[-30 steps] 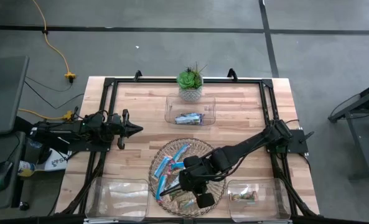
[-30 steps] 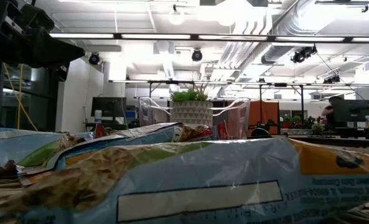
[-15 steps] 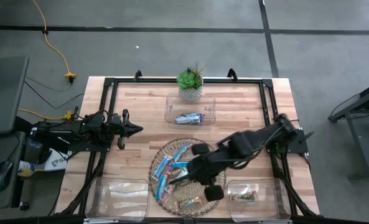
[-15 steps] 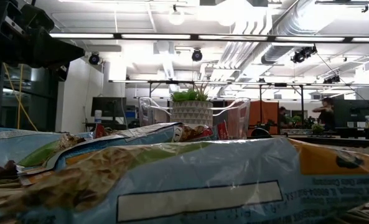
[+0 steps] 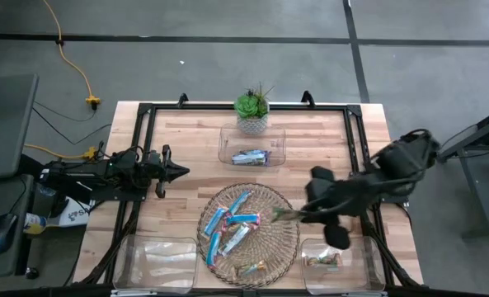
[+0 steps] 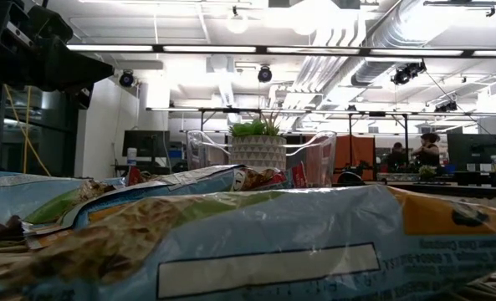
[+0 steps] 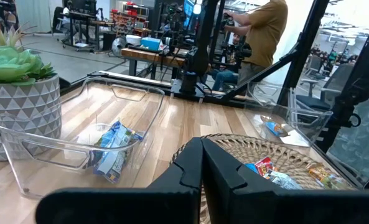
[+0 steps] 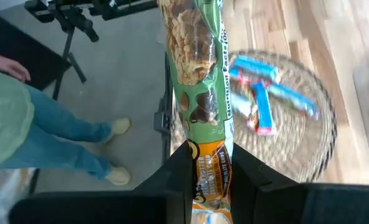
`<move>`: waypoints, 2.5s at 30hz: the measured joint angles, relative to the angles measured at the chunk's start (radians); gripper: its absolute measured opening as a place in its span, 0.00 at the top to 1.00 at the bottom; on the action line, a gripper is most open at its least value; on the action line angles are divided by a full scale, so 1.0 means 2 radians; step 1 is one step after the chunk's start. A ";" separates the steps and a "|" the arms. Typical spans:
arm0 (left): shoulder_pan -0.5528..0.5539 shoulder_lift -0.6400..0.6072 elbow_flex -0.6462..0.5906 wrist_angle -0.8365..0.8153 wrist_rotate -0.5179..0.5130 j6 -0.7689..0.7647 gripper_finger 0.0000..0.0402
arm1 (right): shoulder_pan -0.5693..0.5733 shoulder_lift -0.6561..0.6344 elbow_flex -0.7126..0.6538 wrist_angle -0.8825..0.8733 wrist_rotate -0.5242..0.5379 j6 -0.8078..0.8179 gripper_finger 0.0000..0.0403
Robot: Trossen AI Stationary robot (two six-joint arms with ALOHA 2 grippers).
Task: Pick and place Granola Bars by type
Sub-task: Put the yellow granola bar into the bottom right transparent bin
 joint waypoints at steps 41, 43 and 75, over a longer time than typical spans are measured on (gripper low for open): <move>0.000 0.000 0.000 0.000 0.000 0.000 1.00 | 0.239 -0.133 -0.686 0.454 -0.106 0.406 0.86; 0.000 0.000 0.000 0.000 0.000 0.000 1.00 | 0.239 -0.133 -0.705 0.480 -0.102 0.408 0.86; 0.000 0.000 0.000 0.000 0.000 0.000 1.00 | 0.219 -0.133 -0.729 0.531 -0.105 0.351 0.86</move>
